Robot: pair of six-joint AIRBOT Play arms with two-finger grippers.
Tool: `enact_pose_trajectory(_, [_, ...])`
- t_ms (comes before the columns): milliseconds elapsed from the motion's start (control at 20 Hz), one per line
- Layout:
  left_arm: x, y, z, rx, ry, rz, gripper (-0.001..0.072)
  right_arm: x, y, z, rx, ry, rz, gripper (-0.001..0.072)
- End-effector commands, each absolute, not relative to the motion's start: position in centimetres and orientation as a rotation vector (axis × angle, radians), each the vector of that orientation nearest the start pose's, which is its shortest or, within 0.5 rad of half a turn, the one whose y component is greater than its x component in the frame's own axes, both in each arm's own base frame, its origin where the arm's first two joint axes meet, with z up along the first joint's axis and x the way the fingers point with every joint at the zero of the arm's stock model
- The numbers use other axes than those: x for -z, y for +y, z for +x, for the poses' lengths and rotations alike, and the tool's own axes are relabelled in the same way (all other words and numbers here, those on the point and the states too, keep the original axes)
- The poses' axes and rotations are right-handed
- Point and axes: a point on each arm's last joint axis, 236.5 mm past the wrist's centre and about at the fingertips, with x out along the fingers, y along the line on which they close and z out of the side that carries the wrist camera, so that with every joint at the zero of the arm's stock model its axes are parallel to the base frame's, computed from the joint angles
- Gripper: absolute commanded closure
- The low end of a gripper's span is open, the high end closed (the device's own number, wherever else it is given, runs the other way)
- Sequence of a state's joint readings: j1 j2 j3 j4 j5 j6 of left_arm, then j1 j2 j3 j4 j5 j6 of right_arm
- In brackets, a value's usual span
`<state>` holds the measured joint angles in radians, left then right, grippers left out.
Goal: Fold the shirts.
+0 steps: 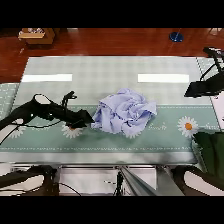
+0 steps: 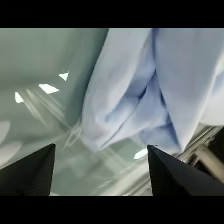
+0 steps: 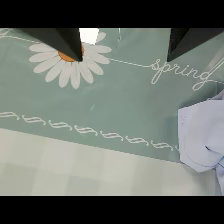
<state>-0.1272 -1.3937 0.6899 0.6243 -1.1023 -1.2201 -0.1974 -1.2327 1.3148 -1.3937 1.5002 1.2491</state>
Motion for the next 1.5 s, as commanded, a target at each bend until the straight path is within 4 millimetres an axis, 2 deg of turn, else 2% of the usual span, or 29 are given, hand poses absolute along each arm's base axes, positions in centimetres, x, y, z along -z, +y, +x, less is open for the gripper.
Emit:
enact_pose_trajectory(0, [9.9, -22.4, 27.5, 0.573, 1.553, -0.836, -0.0009, -6.4, -2.5, 33.9, -0.2, 1.374, 0.004, 0.0115])
enact_pose_trajectory(50, [10.1, -22.7, 27.9, 0.558, 1.547, -0.863, 0.0057, -6.4, -2.5, 33.8, -0.201, 1.379, 0.004, 0.0115])
enact_pose_trajectory(100, [10.3, -22.9, 27.9, 0.553, 1.551, -0.884, 0.0209, -6.4, -2.5, 33.7, -0.203, 1.383, 0.005, 0.0116])
enact_pose_trajectory(200, [10.6, -23.1, 27.6, 0.554, 1.573, -0.897, 0.0367, -6.3, -2.5, 33.6, -0.204, 1.389, 0.006, 0.0115])
enact_pose_trajectory(250, [10.7, -23.2, 27.3, 0.561, 1.588, -0.9, 0.0587, -6.3, -2.5, 33.6, -0.204, 1.389, 0.006, 0.0115])
enact_pose_trajectory(300, [10.6, -23.2, 27.1, 0.588, 1.584, -0.886, 0.0681, -6.3, -2.5, 33.6, -0.203, 1.389, 0.005, 0.0115])
enact_pose_trajectory(450, [9.9, -23.4, 26.4, 0.645, 1.597, -0.882, 0.0682, -6.3, -1.9, 34.0, -0.232, 1.368, 0.012, 0.0116])
enact_pose_trajectory(650, [9.0, -23.4, 25.7, 0.7, 1.615, -0.892, 0.0682, -3.9, 4.3, 31.7, -0.55, 1.382, 0.114, 0.0116])
enact_pose_trajectory(750, [8.7, -23.4, 25.4, 0.717, 1.627, -0.902, 0.0682, -2.4, 6.2, 30.0, -0.637, 1.412, 0.178, 0.0116])
enact_pose_trajectory(850, [8.3, -23.5, 25.0, 0.733, 1.639, -0.909, 0.0682, -0.5, 6.2, 29.3, -0.629, 1.431, 0.187, 0.0115])
enact_pose_trajectory(1050, [7.9, -23.7, 24.5, 0.758, 1.657, -0.915, 0.0682, 2.0, 5.9, 30.8, -0.585, 1.356, 0.176, 0.0108])
enact_pose_trajectory(1200, [7.7, -23.7, 24.3, 0.767, 1.664, -0.918, 0.0682, 1.9, 6.5, 32.4, -0.585, 1.274, 0.194, 0.0107])
enact_pose_trajectory(1300, [7.7, -23.7, 24.3, 0.767, 1.664, -0.918, 0.0682, 1.3, 7.6, 32.4, -0.621, 1.26, 0.225, 0.0107])
enact_pose_trajectory(1450, [7.7, -23.7, 24.3, 0.767, 1.664, -0.918, 0.0682, 2.2, 8.0, 32.5, -0.621, 1.264, 0.117, 0.0106])
